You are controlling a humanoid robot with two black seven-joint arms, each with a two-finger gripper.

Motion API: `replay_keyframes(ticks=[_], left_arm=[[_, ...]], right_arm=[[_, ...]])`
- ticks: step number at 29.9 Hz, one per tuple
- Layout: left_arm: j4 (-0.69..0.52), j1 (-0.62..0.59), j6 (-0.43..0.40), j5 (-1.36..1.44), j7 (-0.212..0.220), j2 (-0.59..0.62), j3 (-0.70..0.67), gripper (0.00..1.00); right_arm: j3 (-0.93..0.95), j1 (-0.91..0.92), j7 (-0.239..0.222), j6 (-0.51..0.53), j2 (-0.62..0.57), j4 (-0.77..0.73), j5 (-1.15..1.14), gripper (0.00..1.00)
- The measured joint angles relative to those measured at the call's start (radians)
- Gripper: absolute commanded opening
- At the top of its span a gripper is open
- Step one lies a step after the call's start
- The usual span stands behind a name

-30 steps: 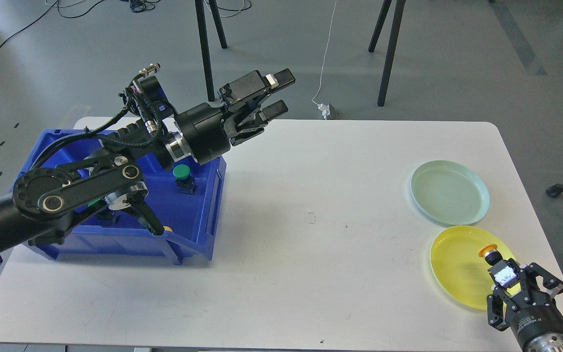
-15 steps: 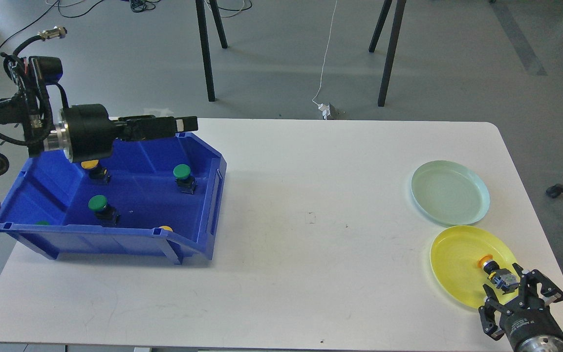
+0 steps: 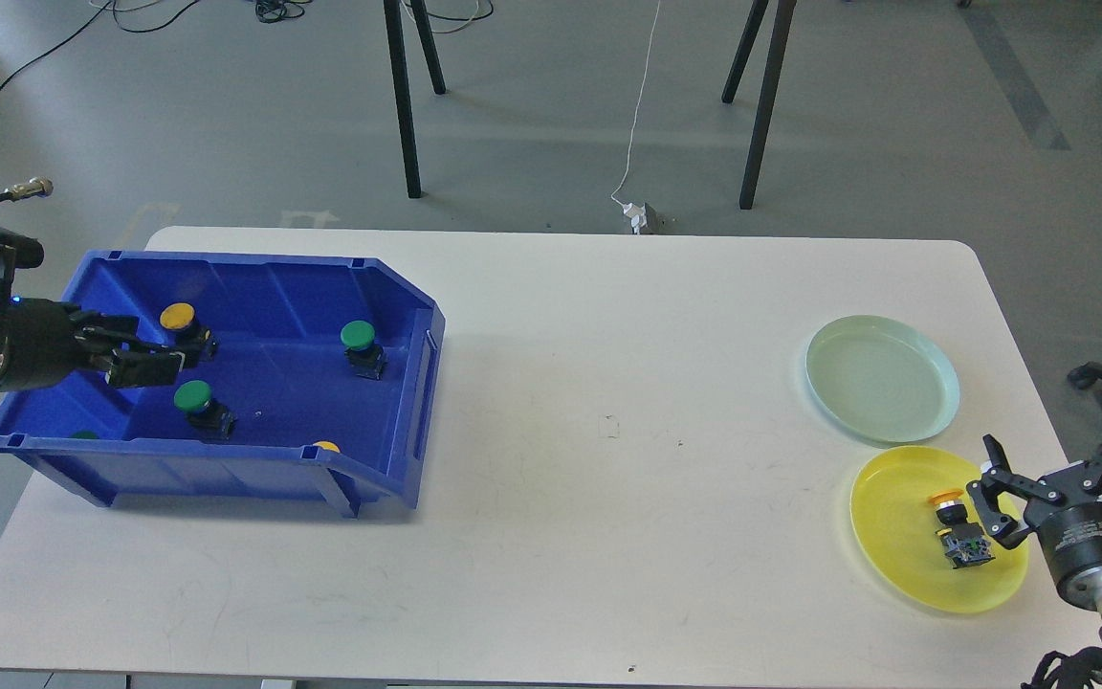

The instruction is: Pass button and place on color plate

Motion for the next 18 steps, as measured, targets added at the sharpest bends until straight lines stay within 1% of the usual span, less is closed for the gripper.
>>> replay_keyframes(ticks=[3,6,9,18], left_arm=[[0.028,0.021,-0.027,0.001,0.000,-0.042,0.002,0.90],[0.066,0.033,-0.053,0.002,0.000,-0.086,0.002,0.91],[0.098,0.037,-0.060,0.002,0.000,-0.104,0.002,0.90],[0.235,0.060,-0.064,0.002,0.000,-0.207,0.017,0.90]], right_arm=[[0.082,0.009,-0.011,0.066,-0.013,0.002,0.000,0.99],[0.130,0.020,-0.037,0.112,-0.021,0.004,0.000,0.99],[0.139,0.022,-0.048,0.124,-0.022,0.004,0.000,0.99],[0.119,0.011,-0.050,0.129,-0.009,0.001,-0.001,0.99]])
